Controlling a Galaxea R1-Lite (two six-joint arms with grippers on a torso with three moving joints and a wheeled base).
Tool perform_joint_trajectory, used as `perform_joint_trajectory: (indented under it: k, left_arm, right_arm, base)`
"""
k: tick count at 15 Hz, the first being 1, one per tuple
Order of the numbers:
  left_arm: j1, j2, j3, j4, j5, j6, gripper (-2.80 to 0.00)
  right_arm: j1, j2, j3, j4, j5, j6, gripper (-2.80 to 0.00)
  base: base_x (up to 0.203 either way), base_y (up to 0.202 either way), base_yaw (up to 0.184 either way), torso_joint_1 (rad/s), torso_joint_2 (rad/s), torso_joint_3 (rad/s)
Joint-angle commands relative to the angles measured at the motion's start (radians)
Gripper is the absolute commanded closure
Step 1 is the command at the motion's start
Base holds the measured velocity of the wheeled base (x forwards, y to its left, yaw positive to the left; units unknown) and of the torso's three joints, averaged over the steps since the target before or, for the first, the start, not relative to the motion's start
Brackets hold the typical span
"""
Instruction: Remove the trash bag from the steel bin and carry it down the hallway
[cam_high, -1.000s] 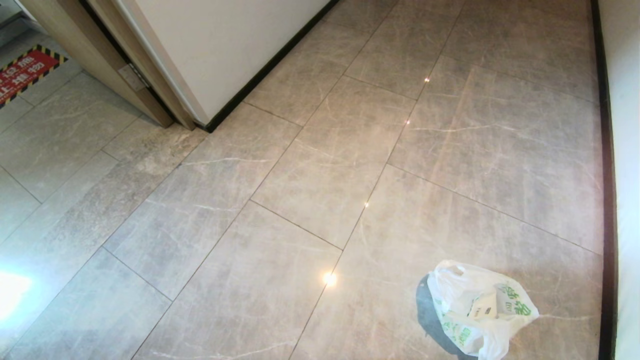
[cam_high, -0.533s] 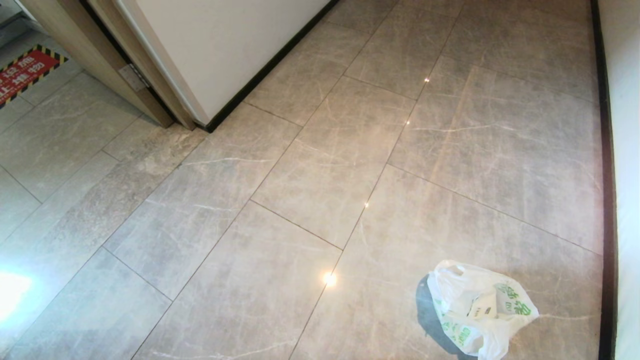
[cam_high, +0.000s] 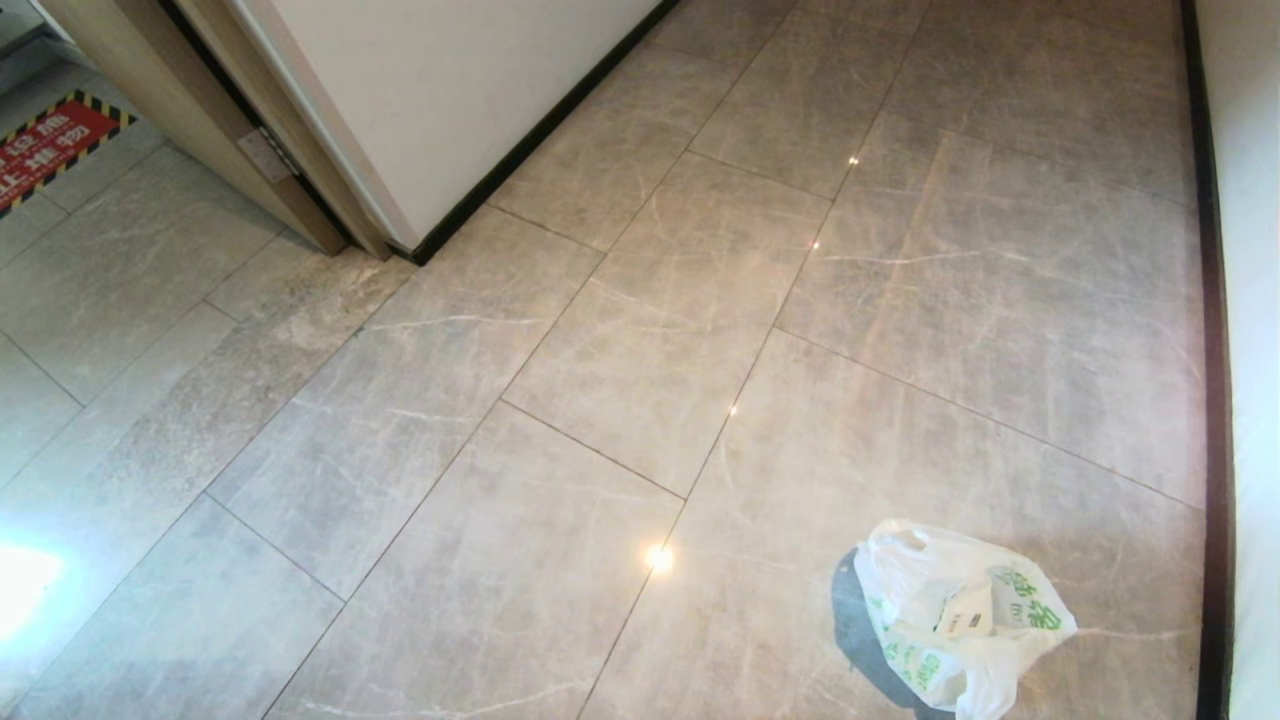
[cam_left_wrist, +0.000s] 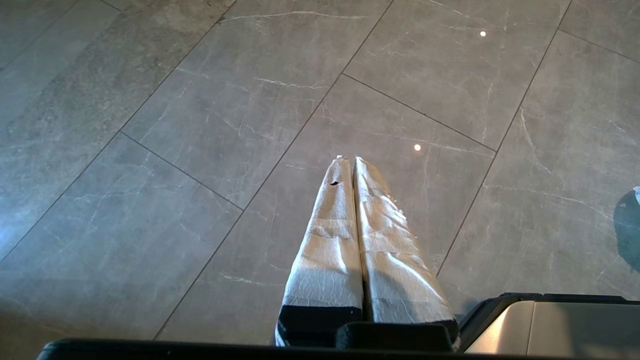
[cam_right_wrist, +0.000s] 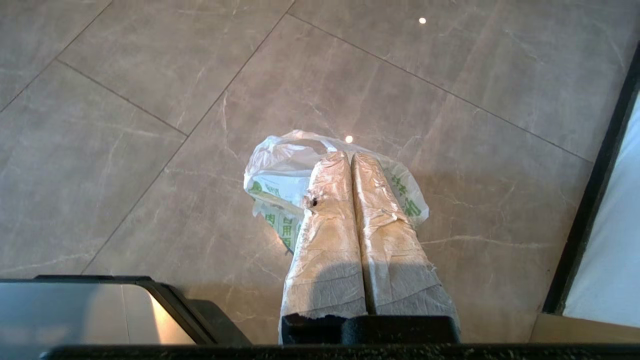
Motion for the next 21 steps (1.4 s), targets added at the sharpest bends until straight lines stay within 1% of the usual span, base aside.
perform_joint_trajectory:
  k: [1,4,5,9,12,21]
  left_arm:
    - [0.000,0.000,0.000,0.000,0.000,0.000,0.00]
    - [0.000,0.000,0.000,0.000,0.000,0.000,0.00]
    - [0.000,0.000,0.000,0.000,0.000,0.000,0.00]
    - [0.000,0.000,0.000,-0.001,0.000,0.006,0.00]
    - [0.000,0.000,0.000,0.000,0.002,0.000,0.00]
    - [0.000,0.000,0.000,0.000,0.002,-0.008,0.00]
  right_arm:
    - [-0.001,-0.004,0.002,0.003,-0.002,-0.002,0.00]
    - [0.000,-0.004,0.001,0.008,0.002,-0.019,0.00]
    - [0.000,-0.003,0.002,0.002,-0.002,-0.008,0.00]
    - [0.000,-0.004,0.002,0.002,-0.002,-0.005,0.00]
    - [-0.001,-0.004,0.002,0.002,-0.002,-0.005,0.00]
    - [0.000,-0.004,0.002,0.002,-0.002,-0.005,0.00]
  base:
    - [0.000,0.000,0.000,0.000,0.00,0.000]
    - [0.000,0.000,0.000,0.000,0.00,0.000]
    - [0.000,0.000,0.000,0.000,0.00,0.000]
    - [0.000,0.000,0.000,0.000,0.00,0.000]
    - [0.000,0.000,0.000,0.001,0.00,0.013]
    - [0.000,0.000,0.000,0.002,0.00,0.191]
